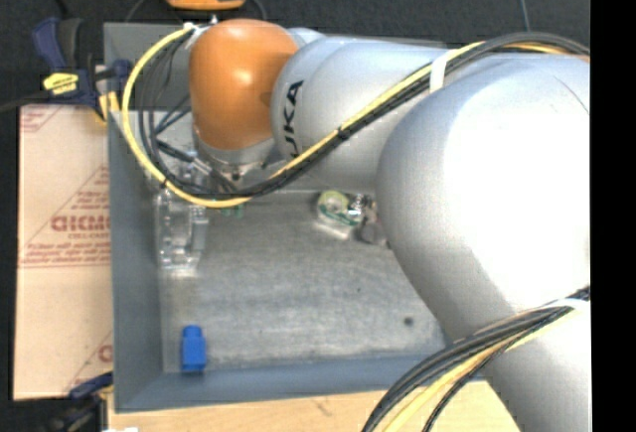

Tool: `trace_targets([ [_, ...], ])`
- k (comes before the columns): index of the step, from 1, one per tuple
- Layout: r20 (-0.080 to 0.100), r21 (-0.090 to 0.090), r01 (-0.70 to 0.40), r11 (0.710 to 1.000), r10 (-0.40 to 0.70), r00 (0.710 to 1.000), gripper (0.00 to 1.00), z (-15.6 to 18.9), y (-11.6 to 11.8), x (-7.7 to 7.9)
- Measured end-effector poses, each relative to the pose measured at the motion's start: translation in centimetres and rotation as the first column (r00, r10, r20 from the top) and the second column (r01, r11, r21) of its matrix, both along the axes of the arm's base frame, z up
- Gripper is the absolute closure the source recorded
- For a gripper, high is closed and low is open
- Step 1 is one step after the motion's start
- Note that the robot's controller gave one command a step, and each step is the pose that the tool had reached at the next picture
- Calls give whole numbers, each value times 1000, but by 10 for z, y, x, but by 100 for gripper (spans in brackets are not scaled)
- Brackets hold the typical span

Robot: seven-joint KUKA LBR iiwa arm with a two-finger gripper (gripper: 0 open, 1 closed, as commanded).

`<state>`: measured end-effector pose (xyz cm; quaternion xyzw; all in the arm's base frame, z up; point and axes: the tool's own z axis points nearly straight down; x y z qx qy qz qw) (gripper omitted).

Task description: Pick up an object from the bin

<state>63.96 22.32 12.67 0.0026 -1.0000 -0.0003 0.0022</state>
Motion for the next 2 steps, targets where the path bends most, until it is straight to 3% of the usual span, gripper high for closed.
trace_targets([
  [1,32,-1,-216,976,216,976,0,-48,9,-51],
  [2,34,-7,-453,892,453,891,0,-48,6,-121],
])
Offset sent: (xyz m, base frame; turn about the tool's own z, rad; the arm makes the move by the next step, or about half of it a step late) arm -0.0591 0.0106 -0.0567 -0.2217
